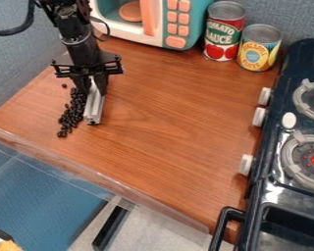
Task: Sweep into pile
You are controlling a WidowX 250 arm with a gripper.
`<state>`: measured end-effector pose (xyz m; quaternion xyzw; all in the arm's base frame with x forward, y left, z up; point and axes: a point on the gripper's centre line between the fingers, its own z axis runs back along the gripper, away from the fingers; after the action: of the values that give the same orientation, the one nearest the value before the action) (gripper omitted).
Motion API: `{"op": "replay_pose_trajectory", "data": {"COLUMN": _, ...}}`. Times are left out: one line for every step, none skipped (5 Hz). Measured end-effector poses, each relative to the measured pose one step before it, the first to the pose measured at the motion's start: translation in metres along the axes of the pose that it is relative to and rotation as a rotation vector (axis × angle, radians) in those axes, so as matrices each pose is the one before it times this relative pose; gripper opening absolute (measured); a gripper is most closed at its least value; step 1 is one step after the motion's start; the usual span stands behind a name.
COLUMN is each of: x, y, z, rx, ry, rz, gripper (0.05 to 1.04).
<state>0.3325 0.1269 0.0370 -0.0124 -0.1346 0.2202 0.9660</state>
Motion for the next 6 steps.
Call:
{"op": "replay_pose_trajectory", "data": {"x": -0.00011, "y": -0.01497, "z": 0.00467, "rx": -0.0135, "ry": -0.0057, "rz": -0.0249, "gripper": 0.331}}
{"op": "replay_pose_trajectory", "data": {"x": 0.00112, "y": -0.04579, "z": 0.00214, "rx": -0.0439, "ry": -0.0062, "rz": -0.0876, "gripper": 0.331}}
{"op": "replay_pose_trajectory", "data": {"x": -0.00094, "y": -0.05389, "z": 0.00376, "rx": -0.0431, "ry": -0.0003, "rz": -0.1153, "gripper": 0.331}}
{"op": "replay_pose_trajectory", "data": {"x": -0.00166, "y": -0.04662, "z": -0.01178, "rx": -0.0253, "ry": 0.0368, "rz": -0.1228, "gripper": 0.331}}
{"op": "replay_pose_trajectory", "data": {"x": -0.00604, "y": -0.04899, "z": -0.01619, "rx": -0.0074, "ry": 0.0561, "rz": -0.1006, "gripper": 0.371}}
{"op": "replay_pose_trajectory", "data": {"x": -0.00135, "y": -0.00173, "z": -0.00193, "rx": -0.0094, "ry": 0.0440, "rz": 0.0073, "gripper": 0.663}}
